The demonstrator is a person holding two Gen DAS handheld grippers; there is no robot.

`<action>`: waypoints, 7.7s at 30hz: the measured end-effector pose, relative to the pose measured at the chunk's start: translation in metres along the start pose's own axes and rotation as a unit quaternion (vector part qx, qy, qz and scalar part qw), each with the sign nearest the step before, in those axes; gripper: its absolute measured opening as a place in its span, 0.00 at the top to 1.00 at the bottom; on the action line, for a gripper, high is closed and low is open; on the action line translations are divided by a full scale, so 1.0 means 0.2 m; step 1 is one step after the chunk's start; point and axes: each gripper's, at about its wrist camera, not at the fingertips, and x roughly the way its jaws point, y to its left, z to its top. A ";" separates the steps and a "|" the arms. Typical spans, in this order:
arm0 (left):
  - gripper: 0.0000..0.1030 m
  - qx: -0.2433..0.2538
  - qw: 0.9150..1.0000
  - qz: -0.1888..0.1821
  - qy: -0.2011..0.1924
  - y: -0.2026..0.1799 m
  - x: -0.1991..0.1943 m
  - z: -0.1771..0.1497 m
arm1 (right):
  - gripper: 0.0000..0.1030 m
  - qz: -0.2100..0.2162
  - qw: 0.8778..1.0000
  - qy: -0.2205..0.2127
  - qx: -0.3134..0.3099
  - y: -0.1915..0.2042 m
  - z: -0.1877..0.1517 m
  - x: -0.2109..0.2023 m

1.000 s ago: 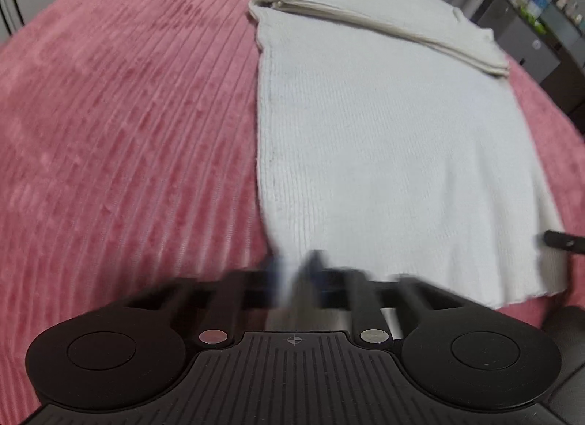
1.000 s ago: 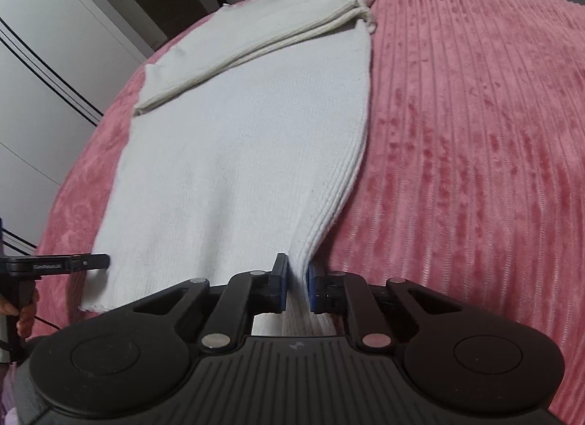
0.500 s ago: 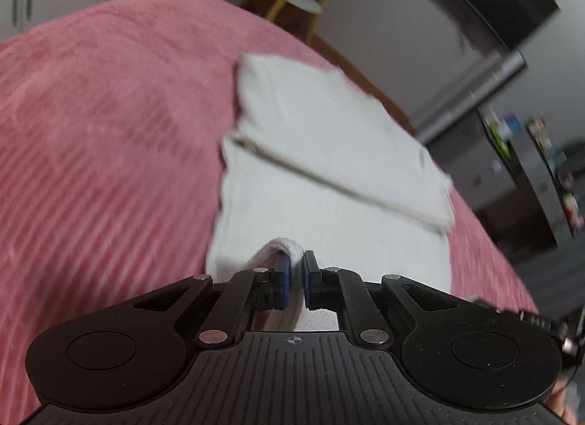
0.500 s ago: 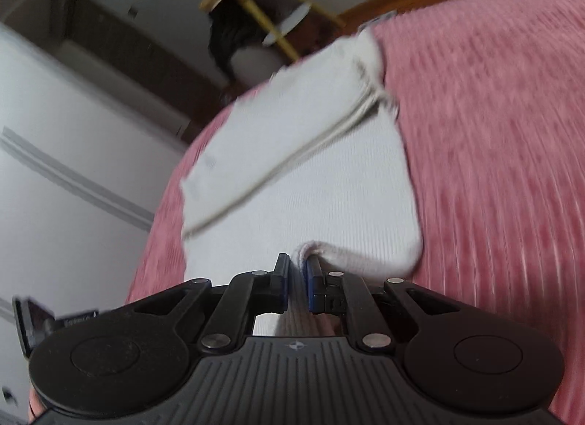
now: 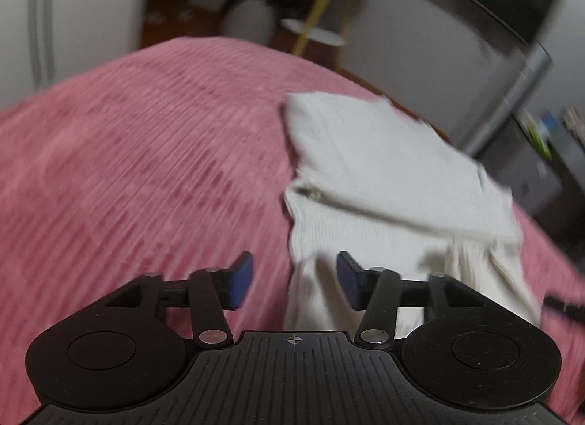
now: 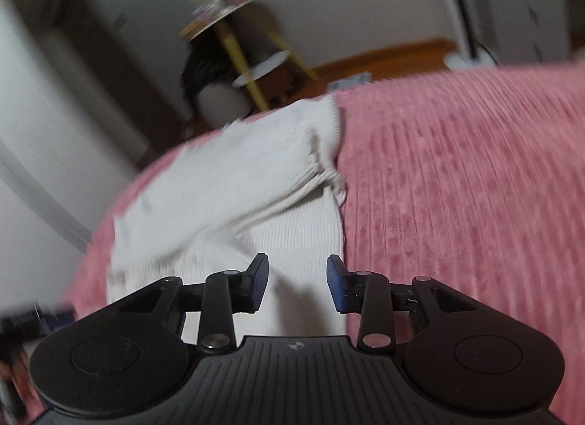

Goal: Fold small clothes

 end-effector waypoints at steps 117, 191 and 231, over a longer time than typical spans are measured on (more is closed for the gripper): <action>0.85 0.166 0.975 0.096 -0.108 -0.42 0.33 0.22 | 0.73 -0.098 0.972 -0.056 -0.204 0.24 0.30 0.46; 0.17 0.061 0.984 0.159 -0.046 -0.23 0.51 0.29 | 0.84 -0.186 0.960 -0.105 -0.179 0.20 0.03 0.55; 0.78 -0.010 0.999 0.038 0.011 -0.63 0.49 0.55 | 0.83 -0.109 0.977 -0.125 -0.133 0.40 -0.11 0.43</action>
